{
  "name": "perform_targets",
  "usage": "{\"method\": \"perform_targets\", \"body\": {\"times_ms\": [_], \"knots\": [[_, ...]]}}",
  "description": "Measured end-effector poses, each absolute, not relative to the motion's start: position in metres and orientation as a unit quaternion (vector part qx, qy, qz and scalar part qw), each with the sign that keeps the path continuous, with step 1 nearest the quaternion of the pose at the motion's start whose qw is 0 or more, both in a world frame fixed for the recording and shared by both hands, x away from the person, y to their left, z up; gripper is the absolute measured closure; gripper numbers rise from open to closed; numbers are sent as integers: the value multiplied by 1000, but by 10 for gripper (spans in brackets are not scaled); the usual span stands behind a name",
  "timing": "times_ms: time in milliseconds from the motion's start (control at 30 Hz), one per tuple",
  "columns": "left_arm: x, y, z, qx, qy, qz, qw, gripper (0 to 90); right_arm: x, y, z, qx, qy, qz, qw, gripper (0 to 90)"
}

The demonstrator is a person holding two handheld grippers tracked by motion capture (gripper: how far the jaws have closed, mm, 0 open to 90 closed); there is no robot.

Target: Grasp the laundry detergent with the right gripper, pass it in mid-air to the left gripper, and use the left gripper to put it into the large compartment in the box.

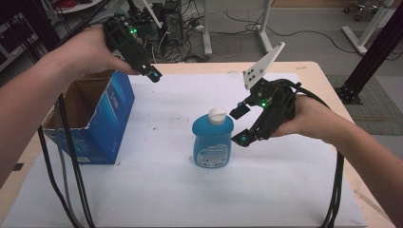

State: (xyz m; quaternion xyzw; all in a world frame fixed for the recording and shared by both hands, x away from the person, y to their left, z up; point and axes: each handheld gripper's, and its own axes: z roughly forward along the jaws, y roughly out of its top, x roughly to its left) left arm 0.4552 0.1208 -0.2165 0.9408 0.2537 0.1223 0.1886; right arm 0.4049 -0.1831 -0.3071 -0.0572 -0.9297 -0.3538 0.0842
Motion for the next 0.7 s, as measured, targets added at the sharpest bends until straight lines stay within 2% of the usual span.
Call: {"method": "perform_targets", "body": {"times_ms": [700], "knots": [[454, 119, -216, 942, 249, 117, 192, 181, 405, -157, -331, -37, -929, -358, 89, 178]]}}
